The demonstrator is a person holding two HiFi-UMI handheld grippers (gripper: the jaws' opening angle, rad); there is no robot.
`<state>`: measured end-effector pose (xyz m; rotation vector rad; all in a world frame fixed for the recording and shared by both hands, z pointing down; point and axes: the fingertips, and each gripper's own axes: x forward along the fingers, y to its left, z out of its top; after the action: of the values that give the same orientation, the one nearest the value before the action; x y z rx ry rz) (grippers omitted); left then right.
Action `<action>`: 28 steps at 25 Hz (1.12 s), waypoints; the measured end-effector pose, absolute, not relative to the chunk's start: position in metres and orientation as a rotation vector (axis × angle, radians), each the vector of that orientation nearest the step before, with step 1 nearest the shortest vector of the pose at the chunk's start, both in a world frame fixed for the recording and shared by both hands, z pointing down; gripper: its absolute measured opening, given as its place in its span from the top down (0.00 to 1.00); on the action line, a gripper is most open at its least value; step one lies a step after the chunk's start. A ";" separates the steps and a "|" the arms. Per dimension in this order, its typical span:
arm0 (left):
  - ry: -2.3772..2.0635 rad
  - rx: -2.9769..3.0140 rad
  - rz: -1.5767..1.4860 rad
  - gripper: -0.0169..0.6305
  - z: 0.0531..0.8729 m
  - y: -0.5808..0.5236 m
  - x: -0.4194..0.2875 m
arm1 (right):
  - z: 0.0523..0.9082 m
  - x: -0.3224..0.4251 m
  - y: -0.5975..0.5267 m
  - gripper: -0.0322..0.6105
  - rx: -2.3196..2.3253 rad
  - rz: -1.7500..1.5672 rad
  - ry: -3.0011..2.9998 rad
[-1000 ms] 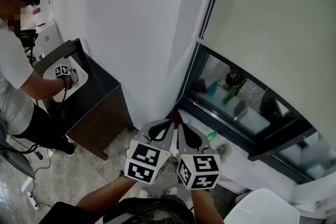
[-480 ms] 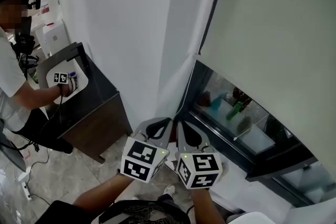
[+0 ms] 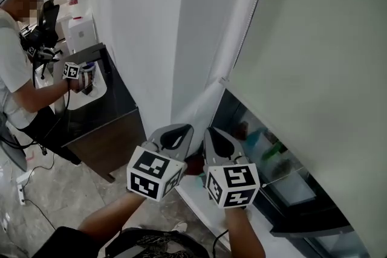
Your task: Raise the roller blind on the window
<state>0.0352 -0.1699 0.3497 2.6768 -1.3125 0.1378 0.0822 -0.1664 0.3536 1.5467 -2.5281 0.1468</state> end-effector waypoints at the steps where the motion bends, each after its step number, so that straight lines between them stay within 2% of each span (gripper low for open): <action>1: -1.332 2.672 0.138 0.98 0.347 -0.173 0.035 | 0.350 0.082 -0.171 0.95 1.523 0.134 -2.545; 18: -1.337 2.692 0.118 0.97 0.334 -0.199 0.019 | 0.318 0.060 -0.244 0.90 1.395 0.028 -2.650; 21: -1.308 2.720 0.100 0.97 0.327 -0.199 0.020 | 0.311 0.058 -0.253 0.84 1.377 0.015 -2.659; 28: -1.212 2.781 0.097 0.97 0.326 -0.201 0.030 | 0.308 0.052 -0.267 0.84 1.326 -0.028 -2.688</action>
<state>0.0298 -0.2007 0.3263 2.7806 -1.2121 0.0969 0.0517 -0.2669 0.3079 1.3259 -2.6879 -0.0279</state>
